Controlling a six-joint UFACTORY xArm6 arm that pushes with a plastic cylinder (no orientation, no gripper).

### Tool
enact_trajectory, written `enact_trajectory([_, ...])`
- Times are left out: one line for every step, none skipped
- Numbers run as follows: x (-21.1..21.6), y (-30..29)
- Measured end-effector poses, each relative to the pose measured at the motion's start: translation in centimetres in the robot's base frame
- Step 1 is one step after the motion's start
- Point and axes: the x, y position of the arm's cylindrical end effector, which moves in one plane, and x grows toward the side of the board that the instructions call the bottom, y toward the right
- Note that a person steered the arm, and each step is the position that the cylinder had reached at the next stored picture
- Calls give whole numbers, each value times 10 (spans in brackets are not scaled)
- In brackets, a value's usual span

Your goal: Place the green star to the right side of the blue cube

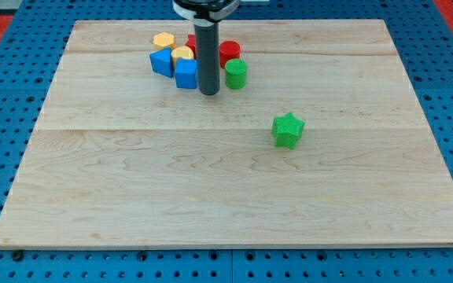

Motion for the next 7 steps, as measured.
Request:
enact_trajectory([0,58])
enact_trajectory([11,79])
enact_trajectory([63,96])
enact_trajectory([89,169])
enact_trajectory([84,205])
enact_trajectory([84,236])
enact_trajectory([135,236])
